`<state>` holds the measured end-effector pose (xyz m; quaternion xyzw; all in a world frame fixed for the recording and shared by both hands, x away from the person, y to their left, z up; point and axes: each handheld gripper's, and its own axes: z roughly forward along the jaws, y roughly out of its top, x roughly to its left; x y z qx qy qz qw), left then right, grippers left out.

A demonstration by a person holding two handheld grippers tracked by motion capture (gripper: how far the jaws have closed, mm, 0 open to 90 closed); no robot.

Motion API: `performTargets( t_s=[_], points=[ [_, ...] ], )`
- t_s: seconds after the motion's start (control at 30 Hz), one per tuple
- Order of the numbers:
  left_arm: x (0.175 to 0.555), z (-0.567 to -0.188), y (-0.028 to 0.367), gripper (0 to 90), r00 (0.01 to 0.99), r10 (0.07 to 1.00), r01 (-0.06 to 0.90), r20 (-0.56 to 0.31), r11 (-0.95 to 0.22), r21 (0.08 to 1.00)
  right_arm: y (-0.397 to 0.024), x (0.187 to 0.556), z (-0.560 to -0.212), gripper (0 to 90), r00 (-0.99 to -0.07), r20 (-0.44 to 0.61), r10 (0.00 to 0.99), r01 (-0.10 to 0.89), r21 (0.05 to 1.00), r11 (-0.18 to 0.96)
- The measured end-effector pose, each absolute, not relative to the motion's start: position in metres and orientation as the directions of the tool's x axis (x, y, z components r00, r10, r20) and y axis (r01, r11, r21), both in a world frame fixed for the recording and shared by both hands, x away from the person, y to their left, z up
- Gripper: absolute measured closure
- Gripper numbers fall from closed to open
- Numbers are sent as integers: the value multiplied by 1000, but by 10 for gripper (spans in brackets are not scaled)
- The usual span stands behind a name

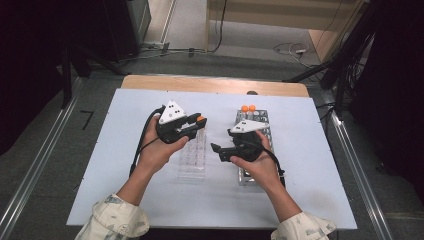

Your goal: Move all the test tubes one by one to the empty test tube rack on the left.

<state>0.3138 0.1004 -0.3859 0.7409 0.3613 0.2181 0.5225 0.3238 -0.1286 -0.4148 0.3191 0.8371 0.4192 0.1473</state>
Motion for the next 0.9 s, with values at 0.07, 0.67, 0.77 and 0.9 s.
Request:
performTargets(
  t_s=[0.07, 0.67, 0.77, 0.9],
  points=[
    [315, -388, 100, 711, 641, 765, 313, -57, -193, 930, -129, 324, -415, 219, -752, 23, 658, 412, 796, 443],
    [321, -404, 93, 704, 641, 767, 366, -24, -278, 888, -128, 323, -415, 220, -756, 27, 654, 414, 794, 445],
    [321, -404, 93, 704, 641, 768, 371, -24, -282, 885, -128, 323, -415, 221, -755, 28, 655, 414, 795, 444],
    [321, -405, 92, 704, 641, 767, 376, -18, -293, 879, -127, 323, -415, 220, -755, 29, 655, 415, 795, 443]
  ],
)
